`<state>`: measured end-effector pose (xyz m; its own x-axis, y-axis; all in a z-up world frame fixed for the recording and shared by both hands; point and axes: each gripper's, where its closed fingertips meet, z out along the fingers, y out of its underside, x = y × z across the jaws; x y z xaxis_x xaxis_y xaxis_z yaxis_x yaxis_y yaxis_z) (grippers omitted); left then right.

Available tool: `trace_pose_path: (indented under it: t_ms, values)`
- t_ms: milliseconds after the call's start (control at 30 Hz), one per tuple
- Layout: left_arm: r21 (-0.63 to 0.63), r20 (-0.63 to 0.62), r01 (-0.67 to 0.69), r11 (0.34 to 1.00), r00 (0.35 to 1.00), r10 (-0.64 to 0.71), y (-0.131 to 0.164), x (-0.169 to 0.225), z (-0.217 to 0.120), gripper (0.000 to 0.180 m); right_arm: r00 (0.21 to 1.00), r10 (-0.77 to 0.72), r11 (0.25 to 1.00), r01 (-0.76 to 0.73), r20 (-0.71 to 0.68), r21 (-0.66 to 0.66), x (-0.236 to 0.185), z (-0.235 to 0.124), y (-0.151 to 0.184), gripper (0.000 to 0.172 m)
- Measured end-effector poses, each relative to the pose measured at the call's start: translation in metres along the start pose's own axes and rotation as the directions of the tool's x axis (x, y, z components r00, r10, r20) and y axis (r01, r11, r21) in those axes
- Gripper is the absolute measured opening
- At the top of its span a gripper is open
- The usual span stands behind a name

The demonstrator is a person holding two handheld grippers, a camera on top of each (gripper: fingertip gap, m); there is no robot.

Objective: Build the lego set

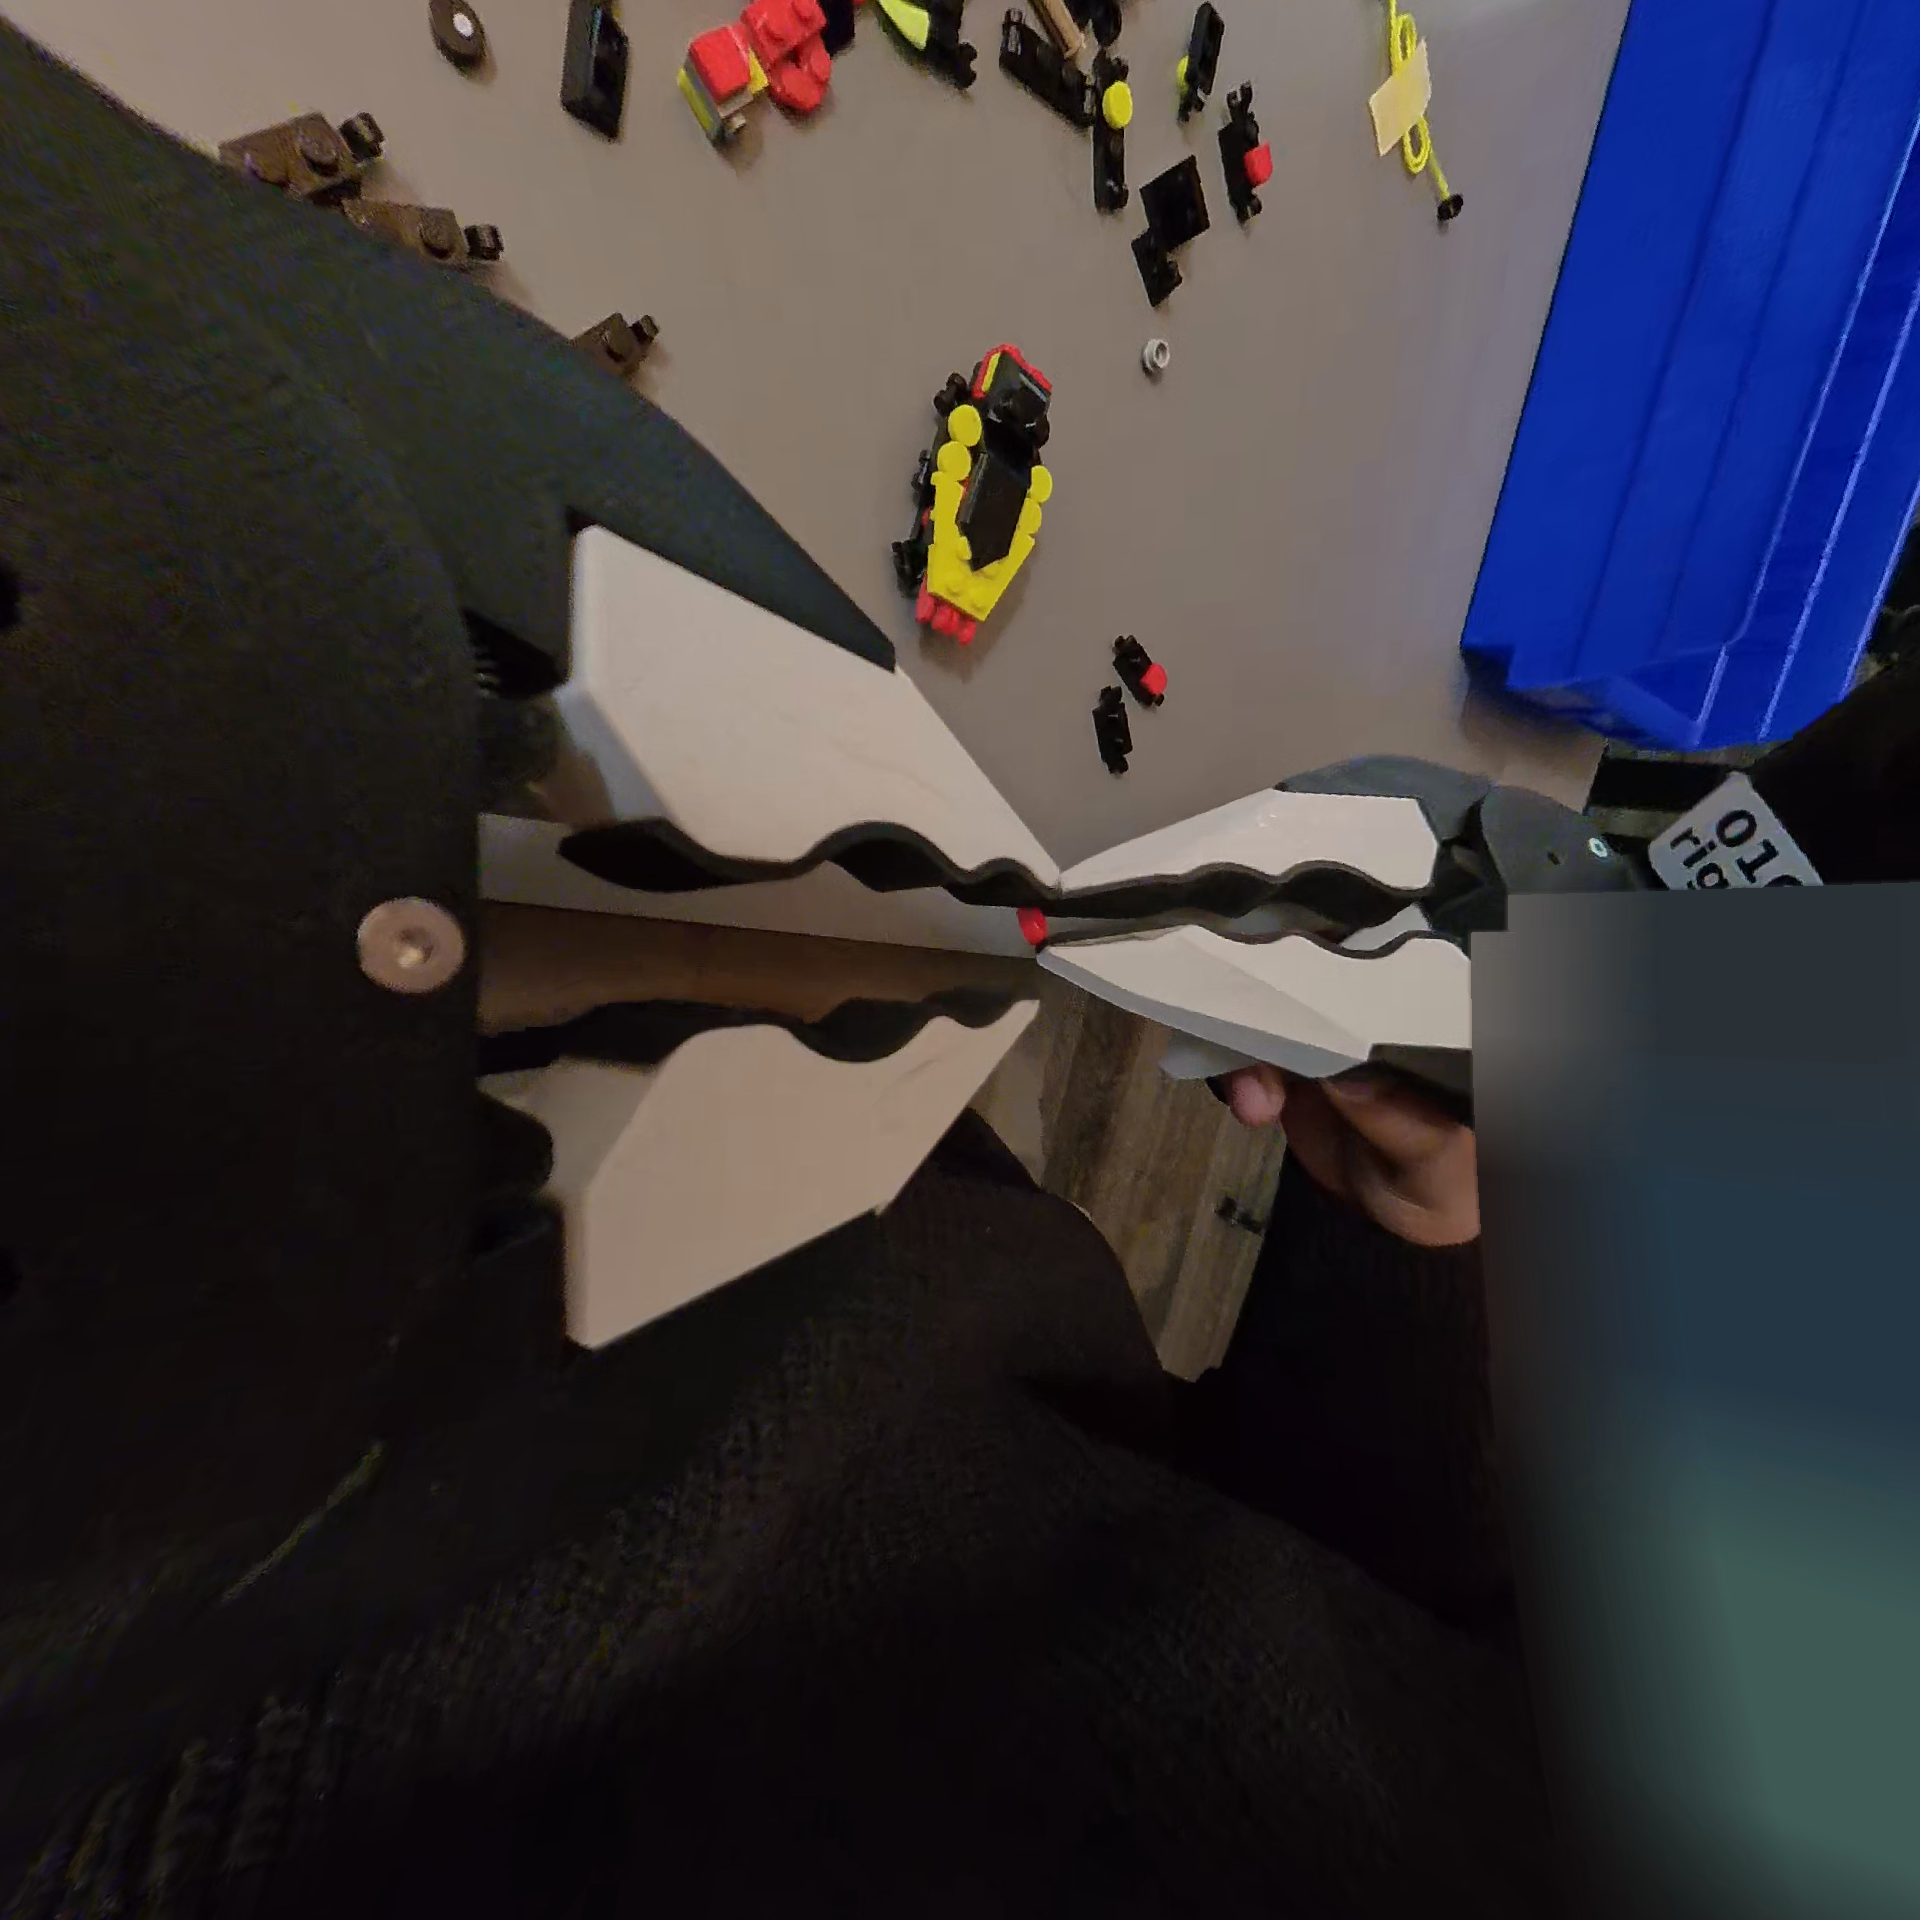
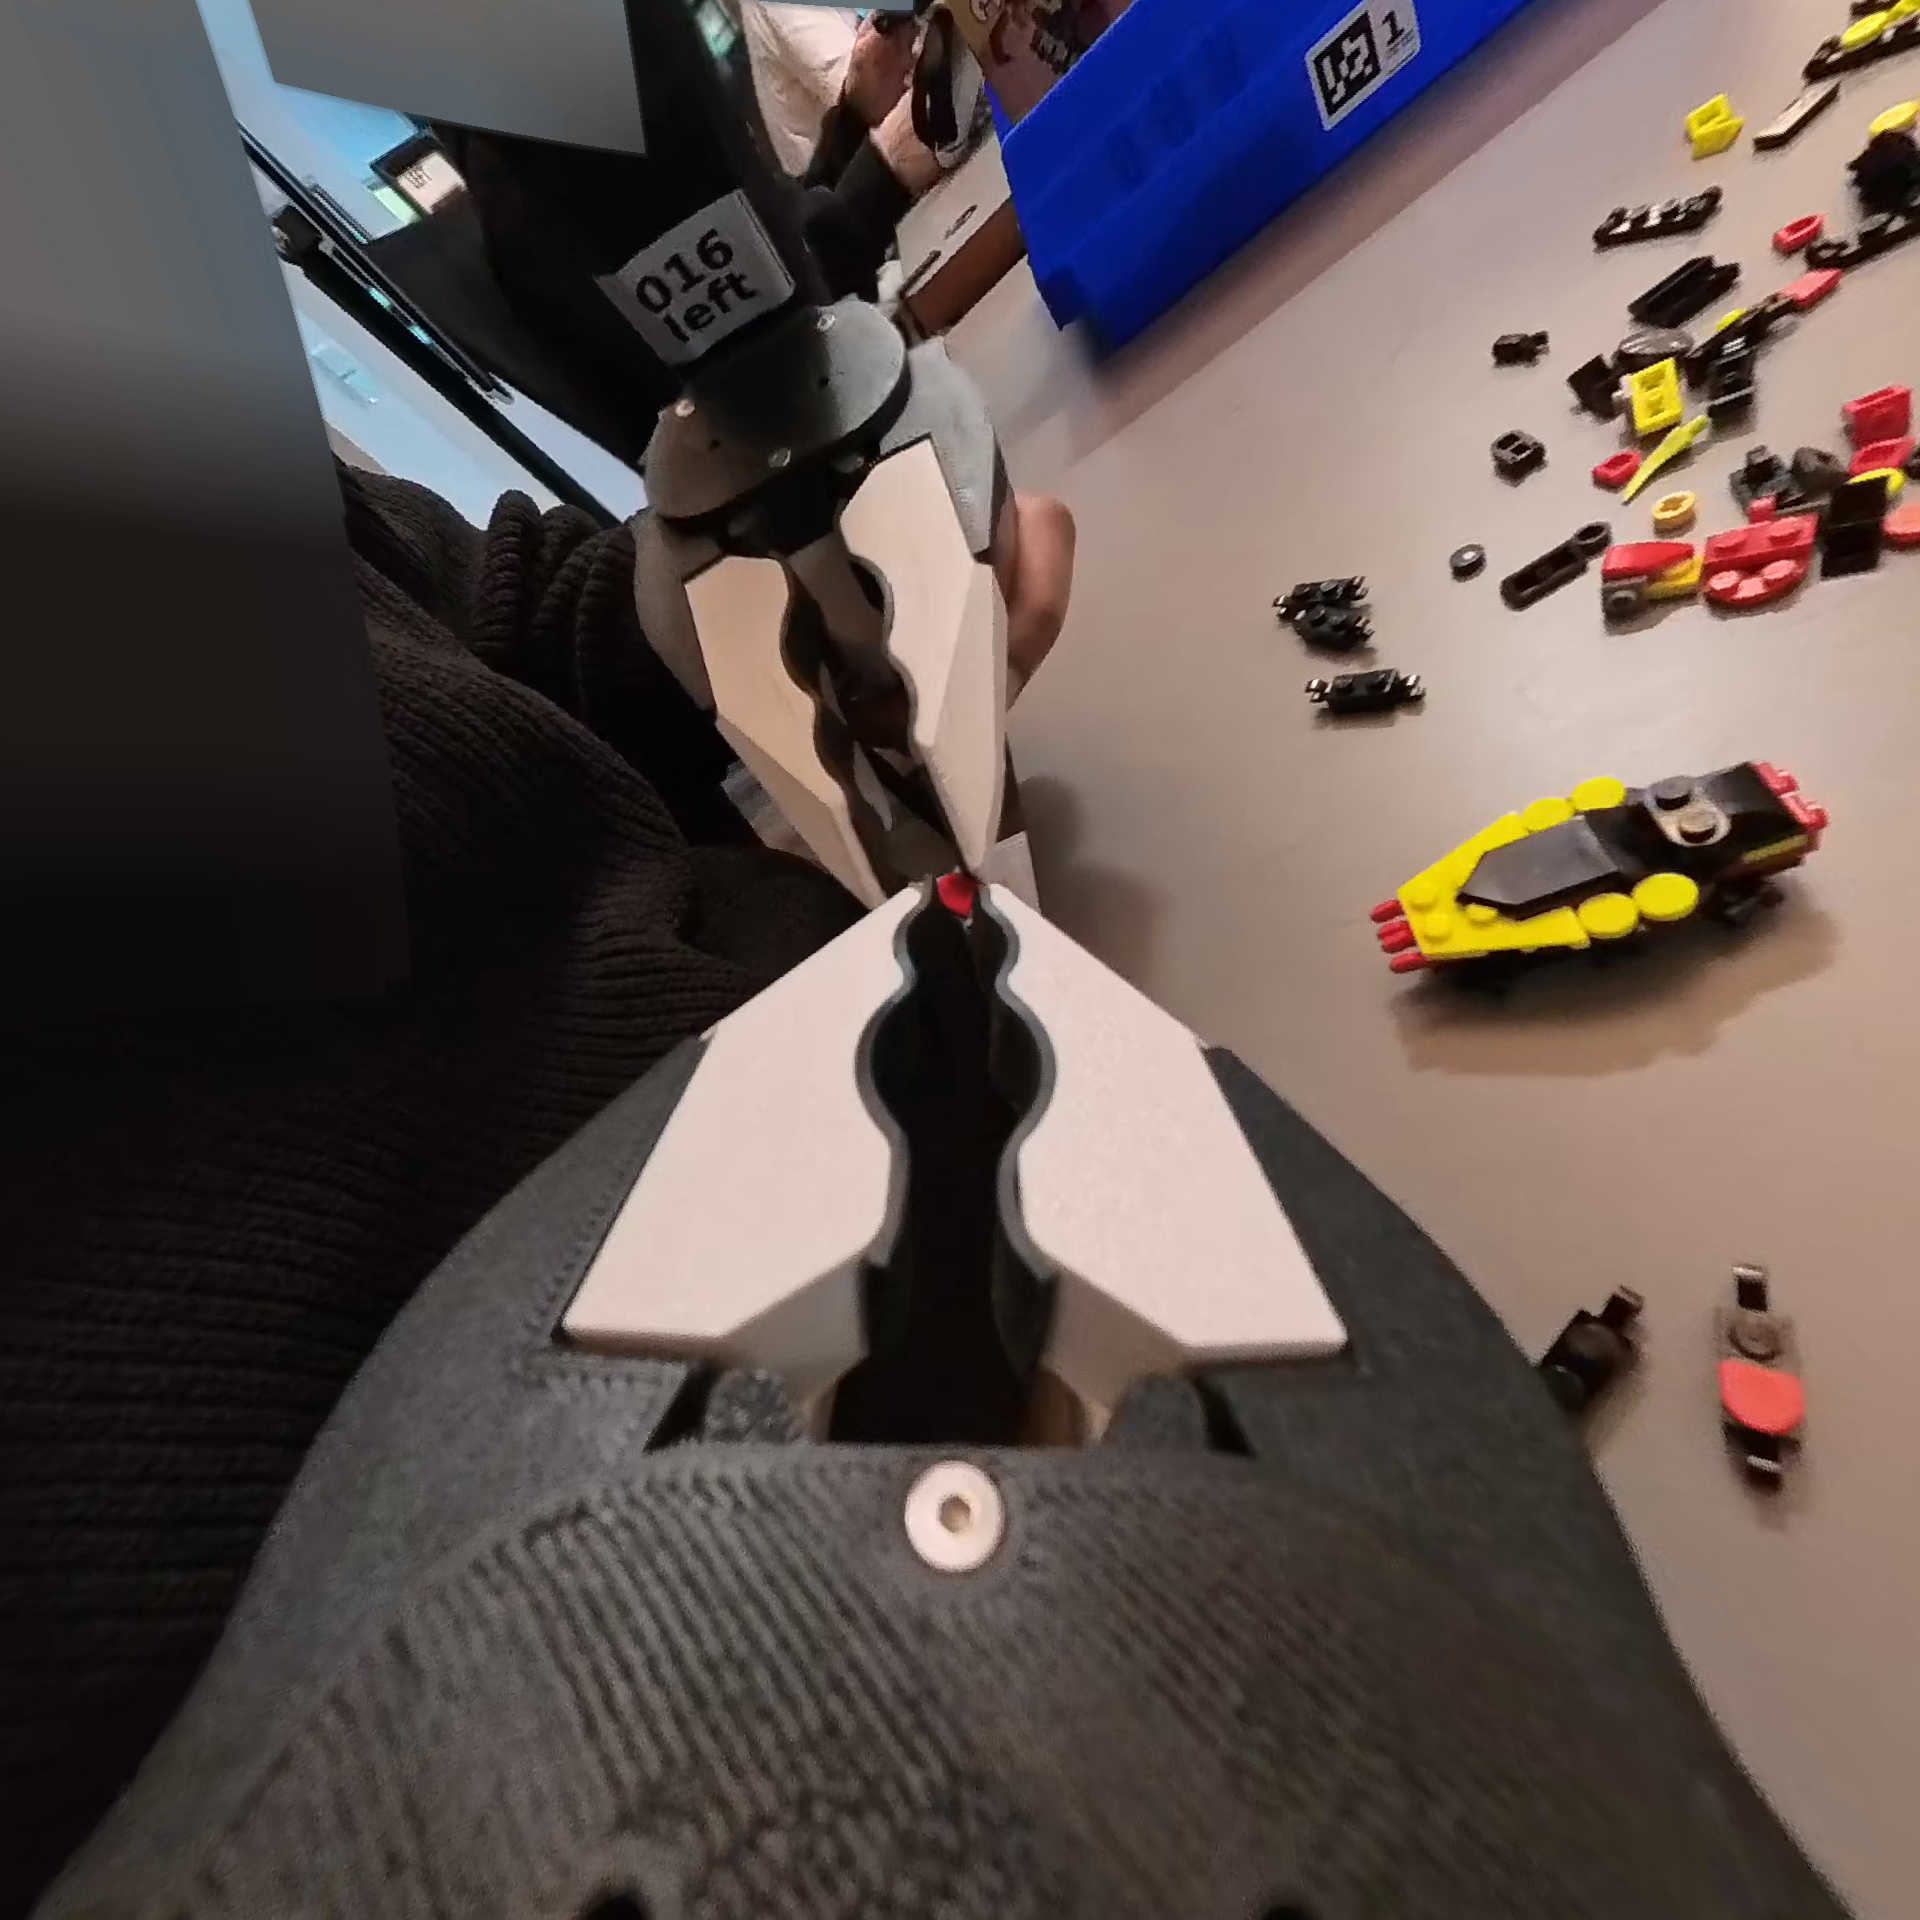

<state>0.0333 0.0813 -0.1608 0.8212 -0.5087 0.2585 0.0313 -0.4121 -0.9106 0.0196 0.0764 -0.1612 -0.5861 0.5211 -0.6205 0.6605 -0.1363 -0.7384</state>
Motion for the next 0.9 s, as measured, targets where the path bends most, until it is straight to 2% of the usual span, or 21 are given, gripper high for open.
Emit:
trace_pose_path:
  t_ms: [100, 333, 533, 667, 733, 800, 900]
  values:
    - [-0.006, 0.019, -0.013, 1.000, 1.000, 0.014, 0.001, -0.002, 0.000, 0.004, 1.000, 0.018, 1.000, -0.019, 0.017, 0.002, -0.001, 0.001, 0.000, 0.005]
    - [0.000, 0.028, -0.020, 1.000, 0.999, 0.020, 0.000, -0.003, 0.000, 0.000, 0.998, 0.058, 0.998, -0.059, 0.036, 0.030, 0.000, -0.001, -0.003, 0.004]
    - [0.045, 0.031, 0.110, 0.993, 0.993, -0.112, -0.005, -0.013, -0.002, 0.000, 0.997, 0.076, 0.993, -0.078, 0.019, 0.091, 0.005, -0.006, -0.012, 0.005]
    - [0.181, -0.027, 0.293, 0.939, 0.956, -0.293, -0.022, -0.024, -0.012, 0.000, 0.995, 0.098, 0.974, -0.092, -0.021, 0.208, 0.012, -0.017, -0.030, 0.010]
    - [0.272, -0.079, 0.351, 0.896, 0.936, -0.343, -0.035, -0.027, -0.021, 0.000, 0.987, 0.158, 0.945, -0.153, 0.006, 0.291, 0.012, -0.019, -0.042, 0.010]
    - [0.347, -0.102, 0.347, 0.871, 0.937, -0.333, -0.047, -0.028, -0.031, 0.000, 0.972, 0.225, 0.902, -0.236, 0.074, 0.360, 0.008, -0.017, -0.051, 0.011]
    - [0.415, -0.071, 0.261, 0.872, 0.964, -0.255, -0.060, -0.022, -0.040, 0.000, 0.931, 0.284, 0.841, -0.356, 0.227, 0.407, -0.004, -0.010, -0.059, 0.020]
